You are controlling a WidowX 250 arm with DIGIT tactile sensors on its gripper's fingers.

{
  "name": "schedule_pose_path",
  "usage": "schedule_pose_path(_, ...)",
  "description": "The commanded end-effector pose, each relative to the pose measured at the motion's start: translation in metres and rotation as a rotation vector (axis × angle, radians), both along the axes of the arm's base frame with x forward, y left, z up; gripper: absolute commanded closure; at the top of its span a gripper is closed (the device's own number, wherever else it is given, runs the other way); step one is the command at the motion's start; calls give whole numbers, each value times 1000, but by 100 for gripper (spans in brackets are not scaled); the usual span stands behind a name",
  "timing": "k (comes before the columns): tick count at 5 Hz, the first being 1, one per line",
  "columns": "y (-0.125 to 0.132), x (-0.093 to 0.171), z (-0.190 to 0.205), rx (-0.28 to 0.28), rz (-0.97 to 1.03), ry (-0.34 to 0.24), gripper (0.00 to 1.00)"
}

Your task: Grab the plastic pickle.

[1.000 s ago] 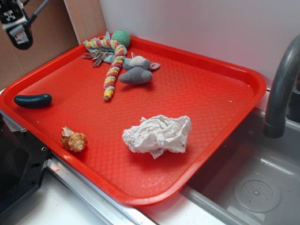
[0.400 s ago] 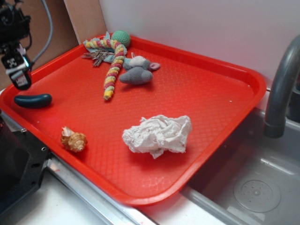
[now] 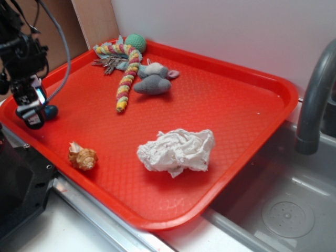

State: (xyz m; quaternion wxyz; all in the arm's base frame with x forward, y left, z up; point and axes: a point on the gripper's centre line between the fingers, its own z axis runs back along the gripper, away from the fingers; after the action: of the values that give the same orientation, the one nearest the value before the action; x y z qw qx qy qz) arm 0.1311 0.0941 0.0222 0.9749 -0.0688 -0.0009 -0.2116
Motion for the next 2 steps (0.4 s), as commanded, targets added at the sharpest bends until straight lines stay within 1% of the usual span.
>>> schedule_pose_path(1,1,12,-13,114,15,56,100)
schedule_pose_path(2,-5,21,18,143,43,0,100)
